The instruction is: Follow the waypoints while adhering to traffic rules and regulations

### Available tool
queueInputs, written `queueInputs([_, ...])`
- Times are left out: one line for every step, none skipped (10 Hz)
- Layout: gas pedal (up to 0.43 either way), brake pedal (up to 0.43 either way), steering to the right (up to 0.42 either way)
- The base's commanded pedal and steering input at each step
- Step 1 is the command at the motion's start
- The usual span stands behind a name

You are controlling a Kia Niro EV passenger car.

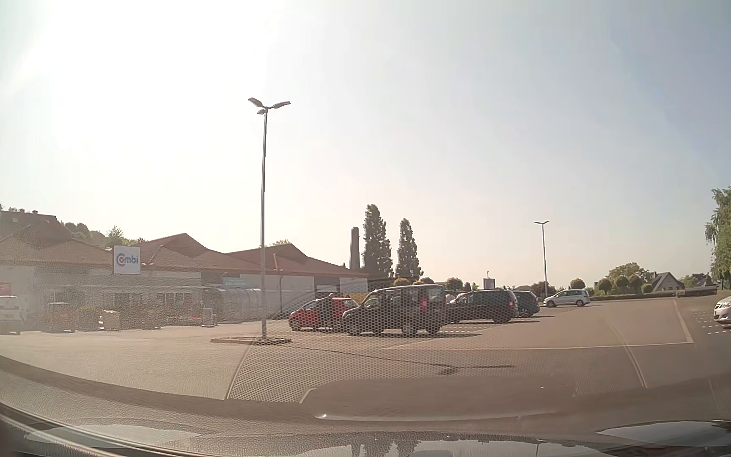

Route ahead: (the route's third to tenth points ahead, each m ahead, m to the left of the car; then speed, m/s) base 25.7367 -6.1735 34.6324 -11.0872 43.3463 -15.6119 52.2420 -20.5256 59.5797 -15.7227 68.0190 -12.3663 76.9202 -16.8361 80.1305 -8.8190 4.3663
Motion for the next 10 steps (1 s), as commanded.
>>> queueInputs([0.209,0.000,0.214])
queueInputs([0.220,0.000,0.216])
queueInputs([0.248,0.000,0.220])
queueInputs([0.248,0.000,0.216])
queueInputs([0.248,0.000,0.209])
queueInputs([0.248,0.000,0.205])
queueInputs([0.248,0.000,0.203])
queueInputs([0.248,0.000,0.198])
queueInputs([0.248,0.000,0.196])
queueInputs([0.248,0.000,0.190])
